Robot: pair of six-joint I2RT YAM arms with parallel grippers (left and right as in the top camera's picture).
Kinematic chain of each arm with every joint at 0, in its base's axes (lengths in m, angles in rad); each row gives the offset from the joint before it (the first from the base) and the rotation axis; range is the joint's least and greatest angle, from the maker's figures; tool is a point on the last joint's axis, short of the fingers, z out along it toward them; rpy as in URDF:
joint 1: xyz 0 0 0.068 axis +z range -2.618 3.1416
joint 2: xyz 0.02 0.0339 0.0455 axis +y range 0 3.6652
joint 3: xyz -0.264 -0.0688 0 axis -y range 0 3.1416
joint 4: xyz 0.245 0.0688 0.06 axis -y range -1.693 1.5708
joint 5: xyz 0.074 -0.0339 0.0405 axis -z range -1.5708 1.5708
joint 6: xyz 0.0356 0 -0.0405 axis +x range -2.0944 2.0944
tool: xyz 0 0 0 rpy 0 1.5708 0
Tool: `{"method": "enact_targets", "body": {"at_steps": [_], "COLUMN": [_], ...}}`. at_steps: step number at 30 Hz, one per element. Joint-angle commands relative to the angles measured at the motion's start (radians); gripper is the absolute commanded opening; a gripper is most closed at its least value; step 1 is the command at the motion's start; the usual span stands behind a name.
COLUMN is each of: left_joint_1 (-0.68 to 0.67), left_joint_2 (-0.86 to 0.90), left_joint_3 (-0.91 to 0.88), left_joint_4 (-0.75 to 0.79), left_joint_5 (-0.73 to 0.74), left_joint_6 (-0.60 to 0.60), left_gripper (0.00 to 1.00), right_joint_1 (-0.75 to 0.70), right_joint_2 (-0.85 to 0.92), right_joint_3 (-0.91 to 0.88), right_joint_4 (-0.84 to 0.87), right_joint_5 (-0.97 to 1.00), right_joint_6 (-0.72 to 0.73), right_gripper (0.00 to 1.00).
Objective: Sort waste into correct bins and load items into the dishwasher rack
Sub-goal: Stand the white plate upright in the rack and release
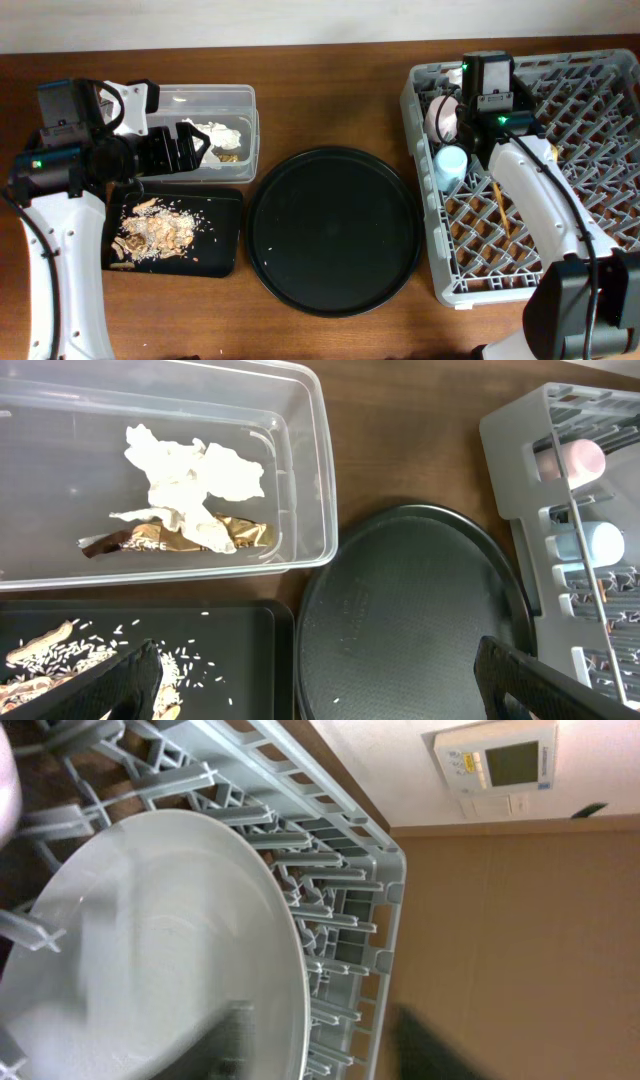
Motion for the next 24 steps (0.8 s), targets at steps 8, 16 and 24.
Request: {"method": "enact_targets", "body": {"at_steps": [8, 16, 24], "left_joint_1": [0.005, 0.005, 0.005], "left_joint_2": [-0.011, -0.011, -0.011], "left_joint_3": [0.015, 0.015, 0.015], "left_joint_4": [0.002, 0.002, 0.002], "left_joint_5": [0.0, 0.0, 0.0], "left_joint_6": [0.009, 0.008, 0.009], "left_gripper": [0.99, 0.99, 0.99], "right_joint_1": [0.002, 0.044, 0.044], "right_joint_2": [-0.059, -0.264, -0.267], "right_joint_3": [0.006, 0.006, 0.006], "right_joint_4": [0.043, -0.107, -0.146], "right_joint_5": [0.058, -0.858, -1.135], "right_joint_6": [0.156, 0.569, 0.668], "right_gripper": [0.99, 0.99, 0.99]}}
